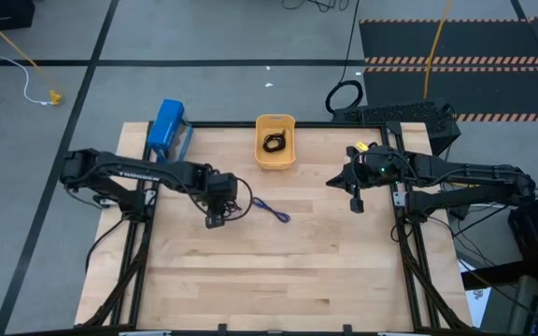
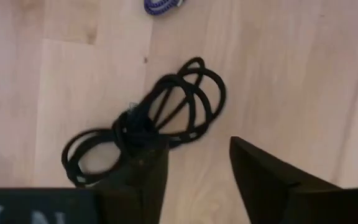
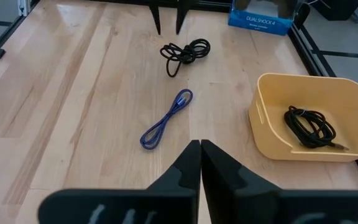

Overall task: Pick and place USB-C Cables
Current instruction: Put the black charger cable into the yellow bin

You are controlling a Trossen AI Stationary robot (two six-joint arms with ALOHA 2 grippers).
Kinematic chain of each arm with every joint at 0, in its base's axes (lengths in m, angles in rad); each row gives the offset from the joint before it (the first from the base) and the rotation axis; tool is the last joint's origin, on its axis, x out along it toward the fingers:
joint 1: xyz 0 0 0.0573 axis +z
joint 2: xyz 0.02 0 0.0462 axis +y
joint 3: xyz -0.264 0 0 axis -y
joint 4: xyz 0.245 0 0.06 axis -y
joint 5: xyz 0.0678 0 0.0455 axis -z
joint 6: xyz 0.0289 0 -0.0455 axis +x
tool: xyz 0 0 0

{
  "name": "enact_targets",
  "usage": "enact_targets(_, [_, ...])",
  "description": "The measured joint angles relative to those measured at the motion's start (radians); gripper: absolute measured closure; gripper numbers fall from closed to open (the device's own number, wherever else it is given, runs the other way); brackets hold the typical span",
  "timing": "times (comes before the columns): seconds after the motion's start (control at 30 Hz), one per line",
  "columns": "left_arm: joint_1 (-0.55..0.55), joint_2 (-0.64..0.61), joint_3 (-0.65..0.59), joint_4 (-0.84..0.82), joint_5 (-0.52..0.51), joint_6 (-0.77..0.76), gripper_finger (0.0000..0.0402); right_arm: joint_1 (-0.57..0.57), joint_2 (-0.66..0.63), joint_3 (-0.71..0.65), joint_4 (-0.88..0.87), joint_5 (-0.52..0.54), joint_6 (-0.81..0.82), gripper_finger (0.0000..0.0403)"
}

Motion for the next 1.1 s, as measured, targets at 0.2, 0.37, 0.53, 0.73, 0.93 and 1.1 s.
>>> enact_targets(0.2, [0.000, 0.000, -0.066, 0.094, -0.042, 0.002, 0.0171, 0.000, 0.000, 0.000, 0.000, 0.000, -0.004, 0.0399])
enact_targets(0.37, [0.000, 0.000, -0.132, 0.214, -0.047, 0.006, 0.0157, 0.000, 0.000, 0.000, 0.008, 0.000, -0.004, 0.0399])
enact_targets(0.53, [0.000, 0.000, -0.186, 0.309, -0.049, 0.019, 0.0156, 0.000, 0.000, 0.000, 0.007, 0.000, -0.004, 0.0399])
enact_targets(0.73, [-0.003, 0.000, -0.219, 0.353, -0.053, 0.017, 0.0156, 0.000, 0.000, 0.000, 0.007, 0.000, -0.004, 0.0399])
enact_targets(0.93, [-0.019, 0.000, -0.247, 0.404, -0.054, 0.029, 0.0172, 0.000, 0.000, 0.000, 0.007, 0.000, -0.004, 0.0399])
enact_targets(1.1, [-0.027, 0.000, -0.249, 0.411, -0.054, 0.032, 0.0225, 0.000, 0.000, 0.000, 0.007, 0.000, -0.004, 0.0399])
